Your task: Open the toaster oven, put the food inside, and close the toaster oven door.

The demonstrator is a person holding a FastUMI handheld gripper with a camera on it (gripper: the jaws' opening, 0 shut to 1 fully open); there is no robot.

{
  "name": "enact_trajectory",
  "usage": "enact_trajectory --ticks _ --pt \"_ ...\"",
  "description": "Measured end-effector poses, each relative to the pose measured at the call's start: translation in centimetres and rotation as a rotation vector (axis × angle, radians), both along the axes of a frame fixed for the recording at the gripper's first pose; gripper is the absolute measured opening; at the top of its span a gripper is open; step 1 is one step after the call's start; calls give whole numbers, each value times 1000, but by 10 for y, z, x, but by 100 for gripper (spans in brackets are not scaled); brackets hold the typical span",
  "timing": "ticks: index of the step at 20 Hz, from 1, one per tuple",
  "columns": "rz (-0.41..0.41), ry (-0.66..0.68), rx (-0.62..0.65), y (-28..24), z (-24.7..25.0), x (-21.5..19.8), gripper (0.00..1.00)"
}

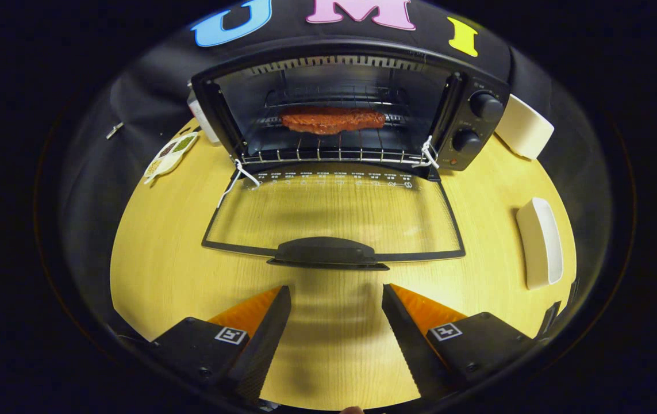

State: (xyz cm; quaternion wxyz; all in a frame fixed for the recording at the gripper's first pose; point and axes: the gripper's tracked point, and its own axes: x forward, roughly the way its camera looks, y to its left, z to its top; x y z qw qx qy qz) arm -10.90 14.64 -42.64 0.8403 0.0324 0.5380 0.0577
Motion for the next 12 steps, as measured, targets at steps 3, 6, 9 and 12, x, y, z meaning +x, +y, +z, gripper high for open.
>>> enact_trajectory --ticks 3,6,9,12 --pt "-13 26 -41 2 -13 6 99" --pt "-49 29 -43 4 -11 13 100" --pt "-54 39 -45 3 -13 14 99" --pt "-56 17 -44 4 -10 14 99"
